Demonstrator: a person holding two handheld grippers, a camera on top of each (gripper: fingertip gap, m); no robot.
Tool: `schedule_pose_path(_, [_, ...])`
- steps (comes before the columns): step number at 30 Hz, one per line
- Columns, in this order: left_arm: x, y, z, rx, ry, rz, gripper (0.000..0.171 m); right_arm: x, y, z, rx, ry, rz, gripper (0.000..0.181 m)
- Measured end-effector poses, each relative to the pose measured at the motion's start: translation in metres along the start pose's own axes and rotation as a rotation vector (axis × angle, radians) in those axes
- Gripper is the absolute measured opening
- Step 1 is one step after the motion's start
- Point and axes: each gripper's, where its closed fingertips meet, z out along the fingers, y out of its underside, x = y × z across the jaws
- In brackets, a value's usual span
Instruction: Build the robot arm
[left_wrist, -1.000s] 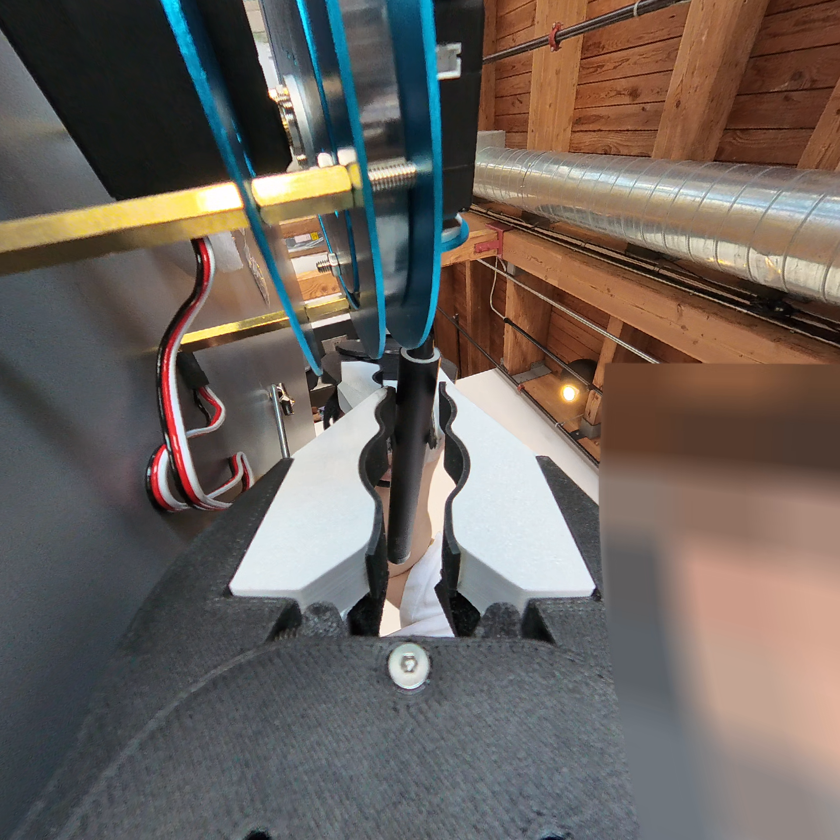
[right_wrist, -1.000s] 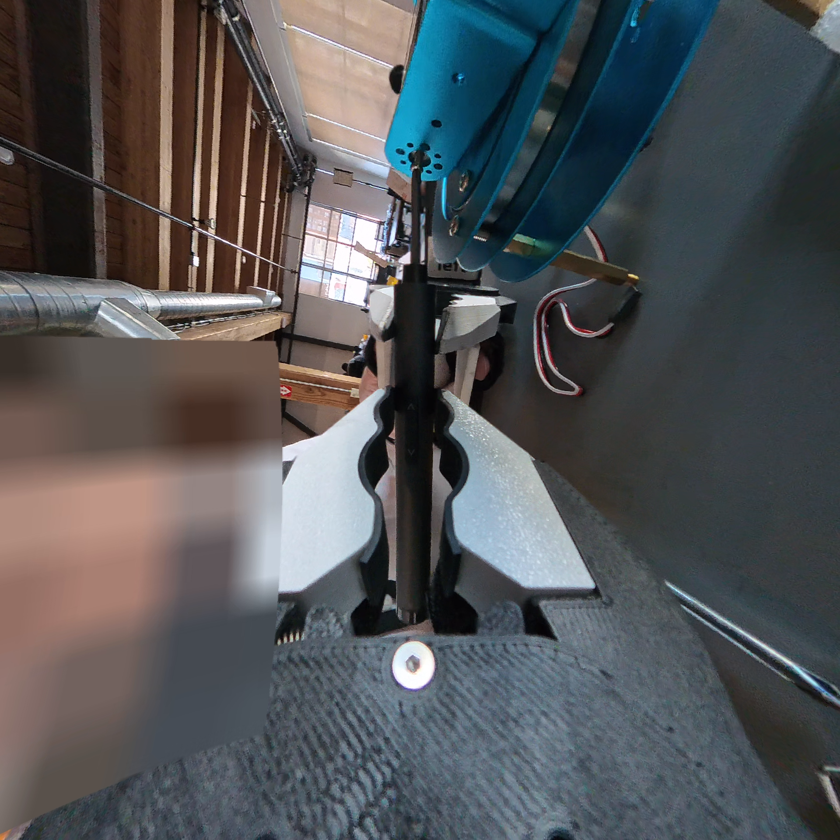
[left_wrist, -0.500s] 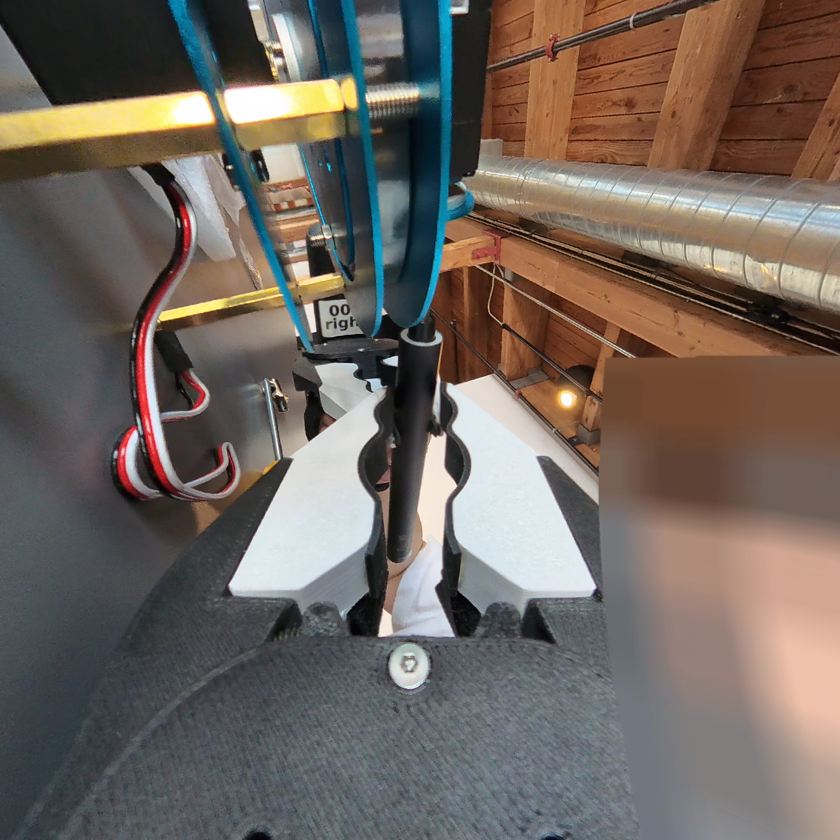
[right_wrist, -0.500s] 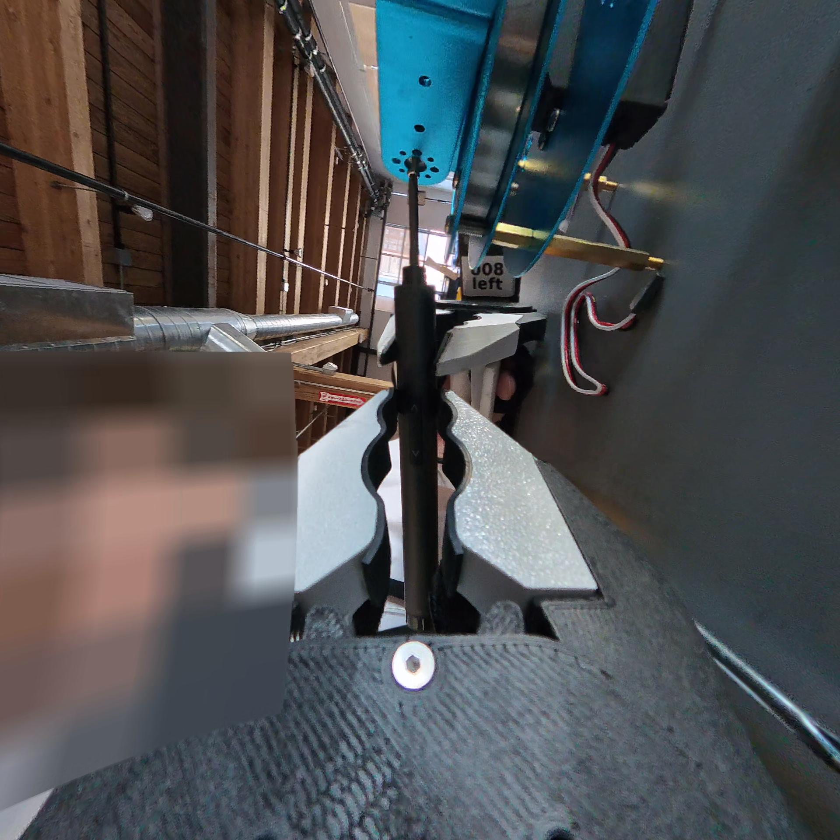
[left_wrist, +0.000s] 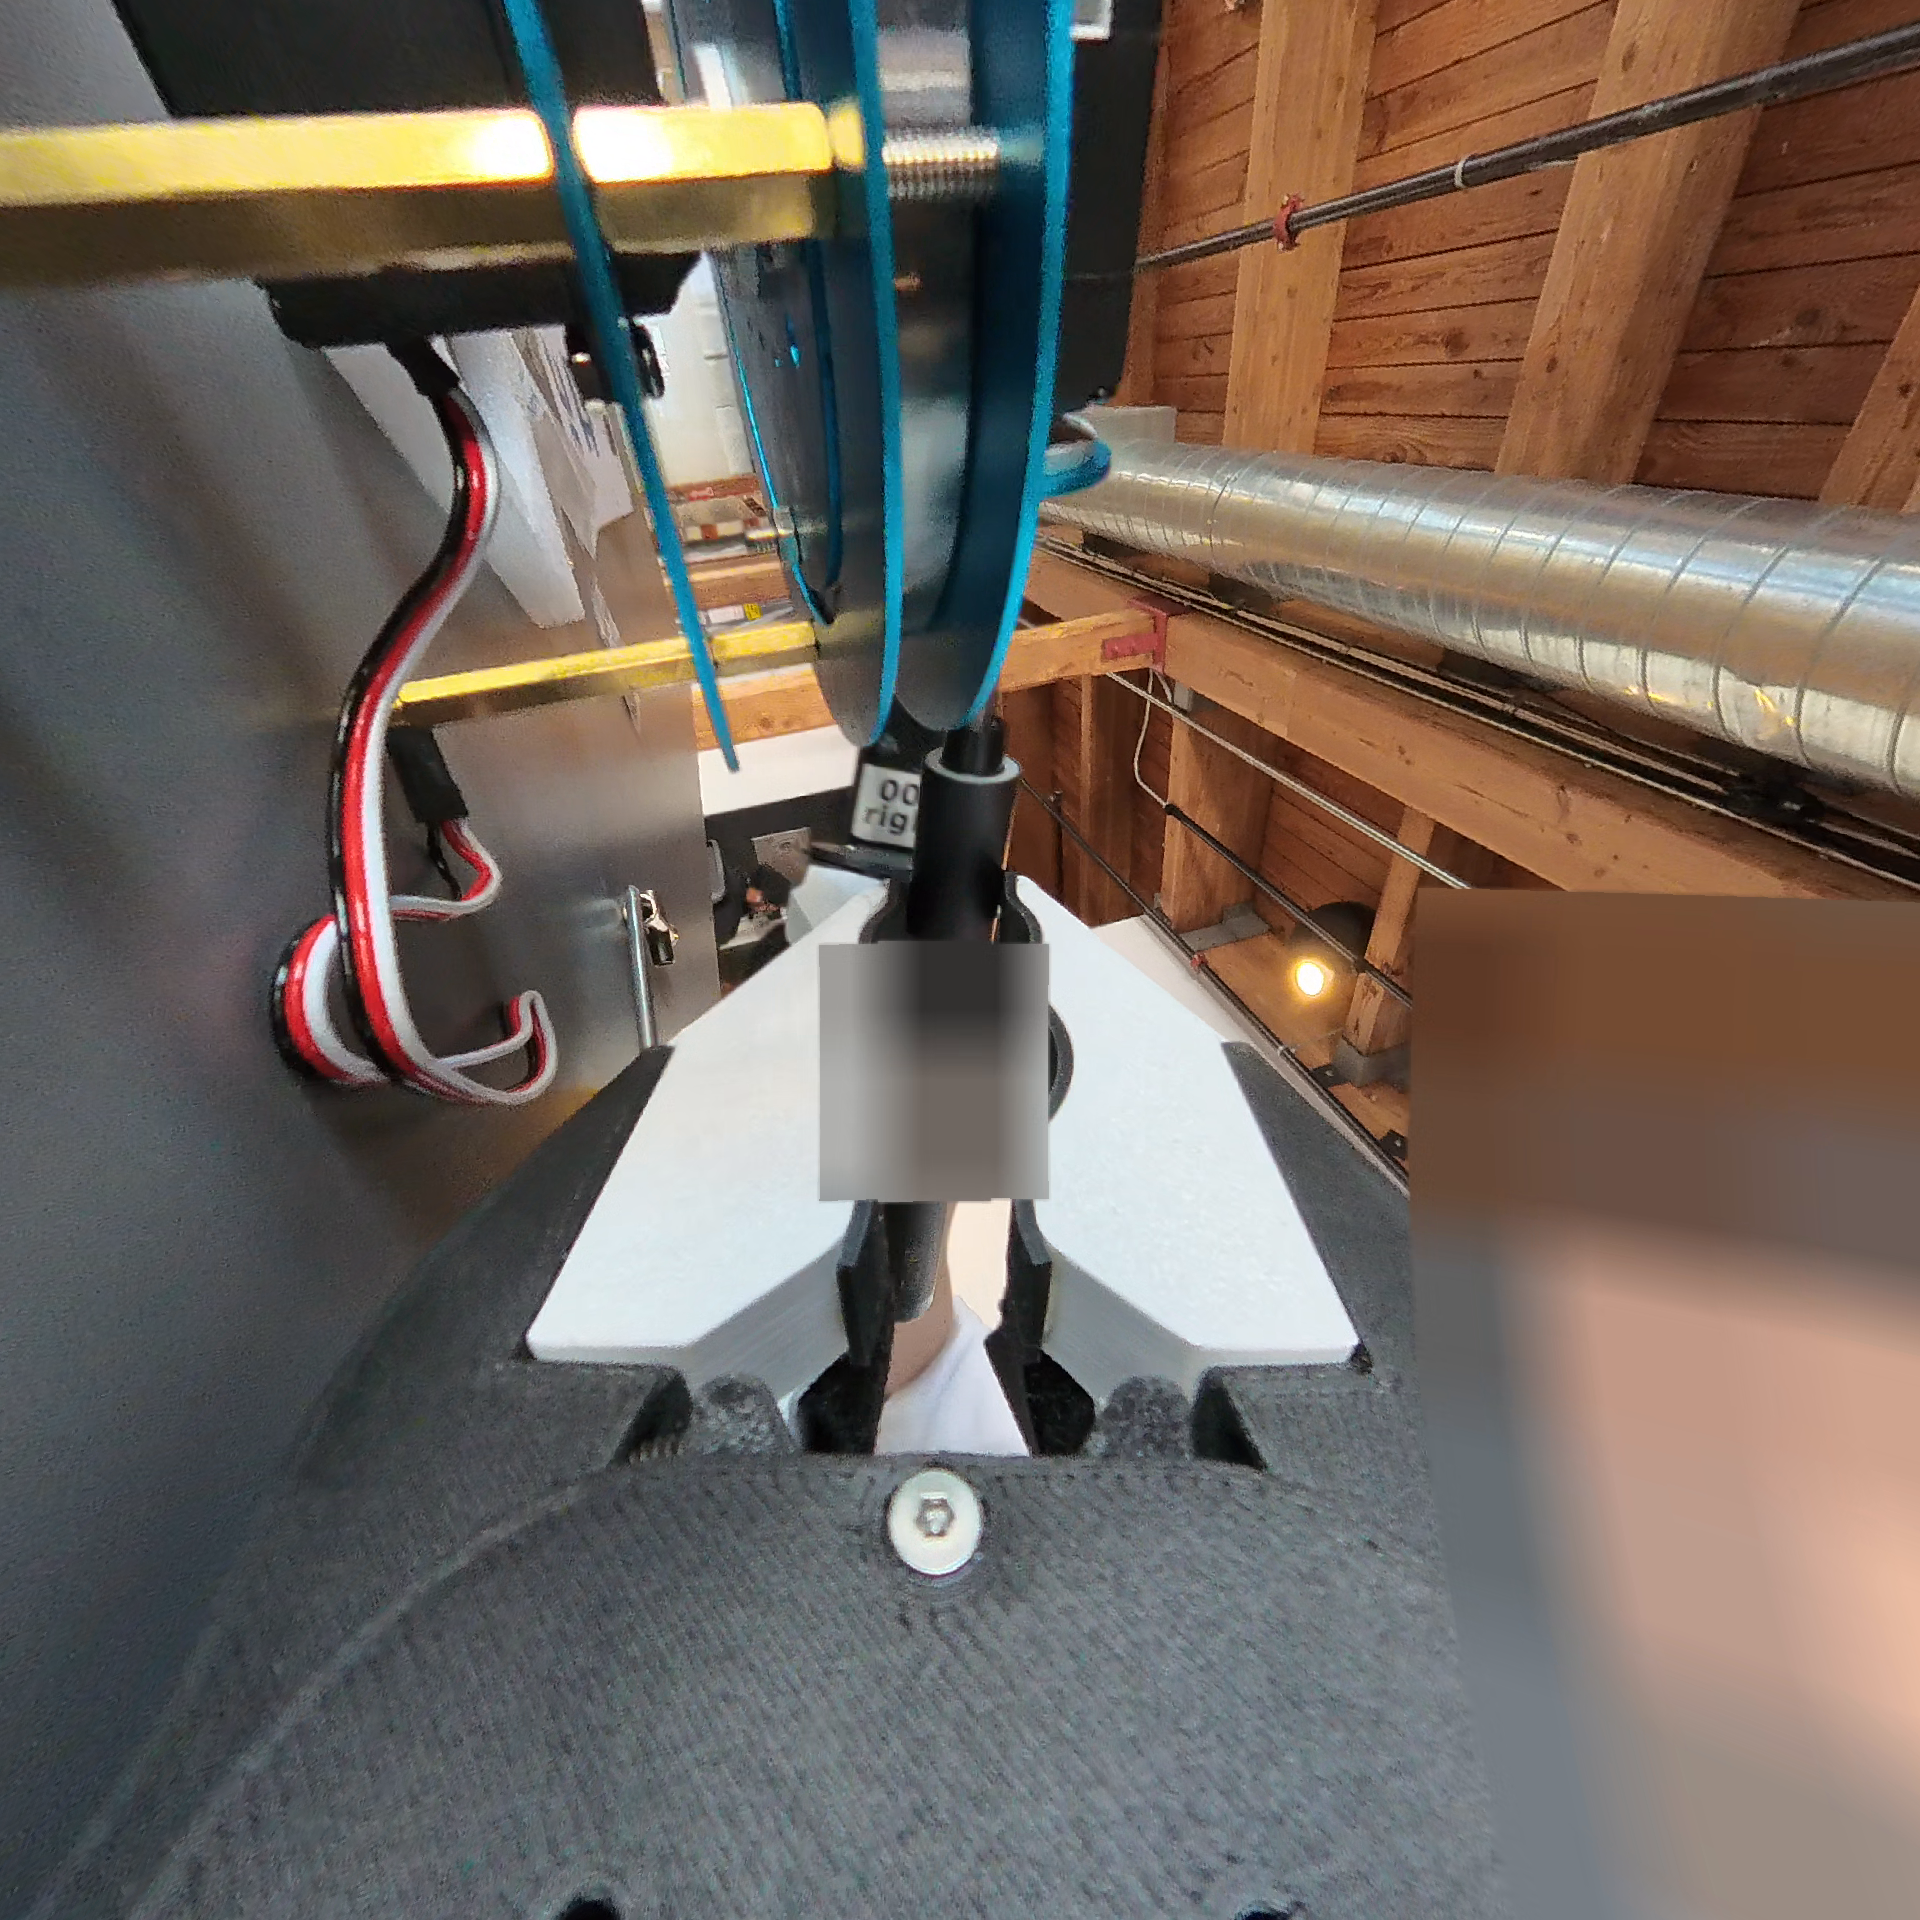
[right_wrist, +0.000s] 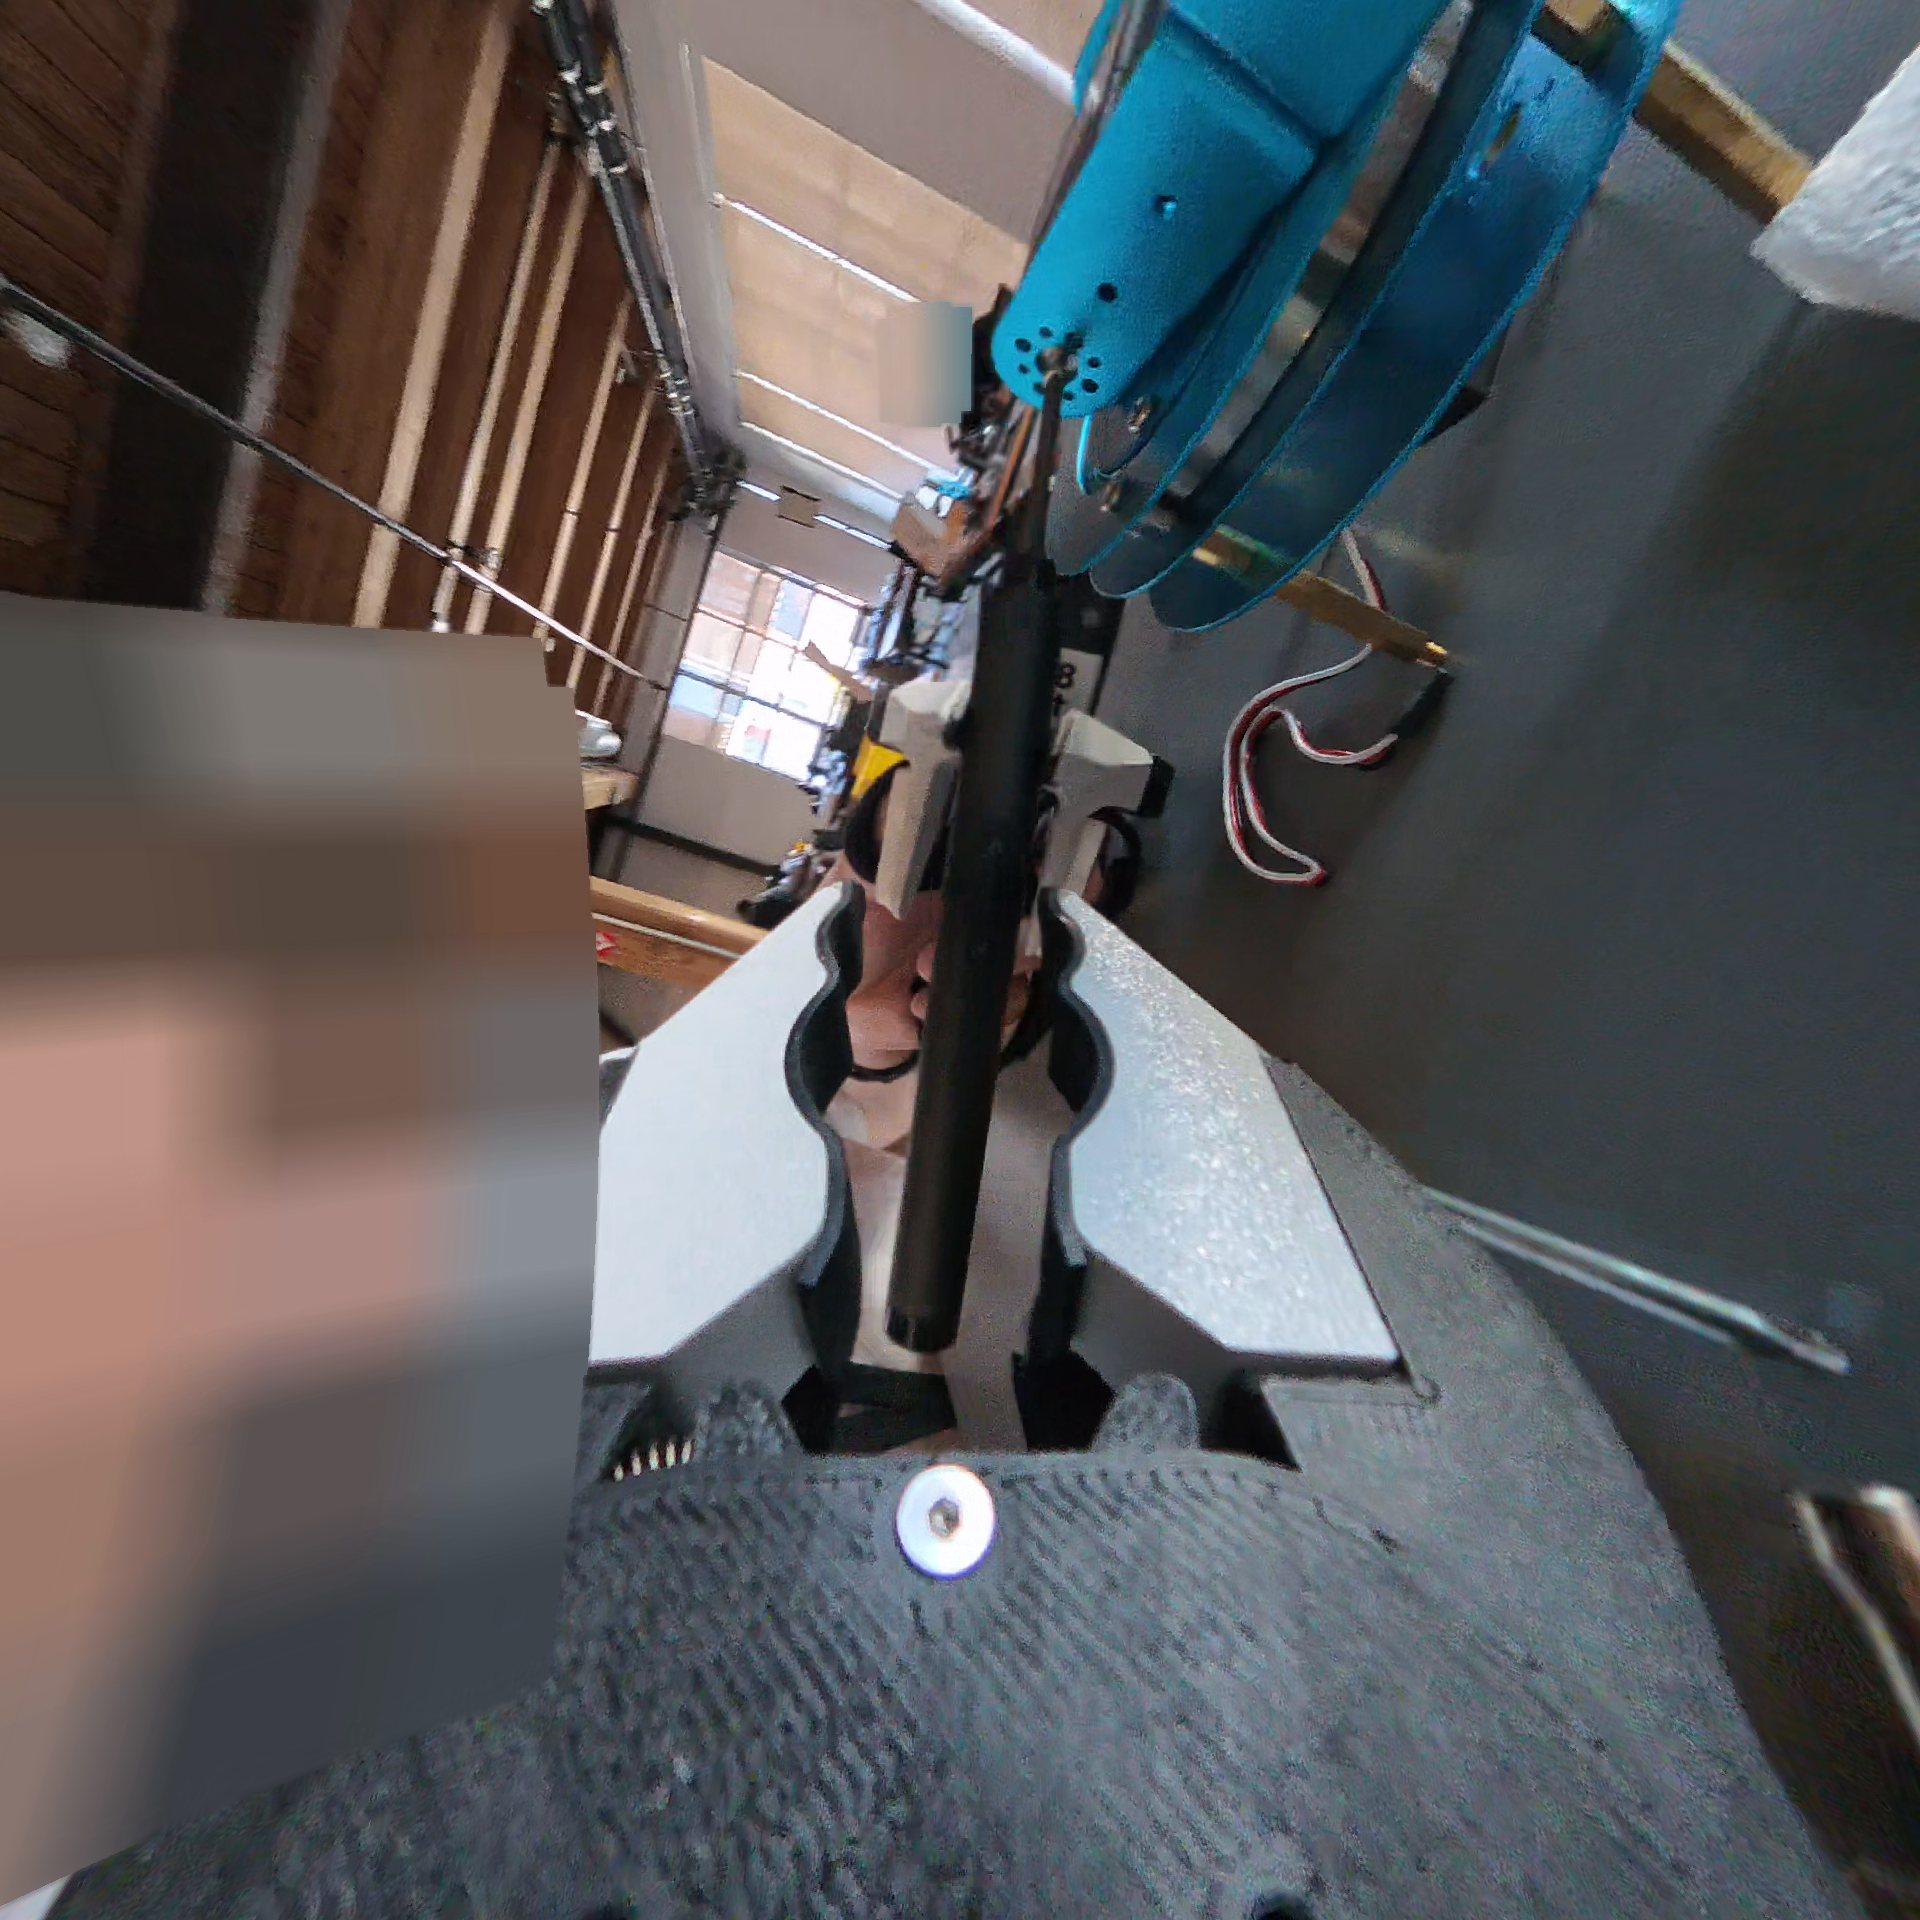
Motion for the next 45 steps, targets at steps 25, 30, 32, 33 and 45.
schedule_pose_path(25, [0.000,-0.002,-0.001,0.064,-0.008,-0.018,0.016,0.013,0.048,0.001,-0.197,0.532,-0.412,0.019])
schedule_pose_path(30, [0.000,-0.003,0.000,0.060,-0.006,-0.026,0.017,0.014,0.047,-0.001,-0.201,0.540,-0.418,0.019])
schedule_pose_path(32, [0.000,-0.004,0.000,0.060,-0.004,-0.029,0.017,0.013,0.046,-0.001,-0.177,0.501,-0.383,0.019])
schedule_pose_path(33, [0.000,-0.004,0.000,0.060,-0.005,-0.030,0.017,0.013,0.046,-0.001,-0.165,0.480,-0.361,0.018])
schedule_pose_path(45, [-0.001,-0.003,0.003,0.041,-0.007,-0.033,0.017,0.007,0.044,0.001,-0.043,0.281,-0.181,0.017])
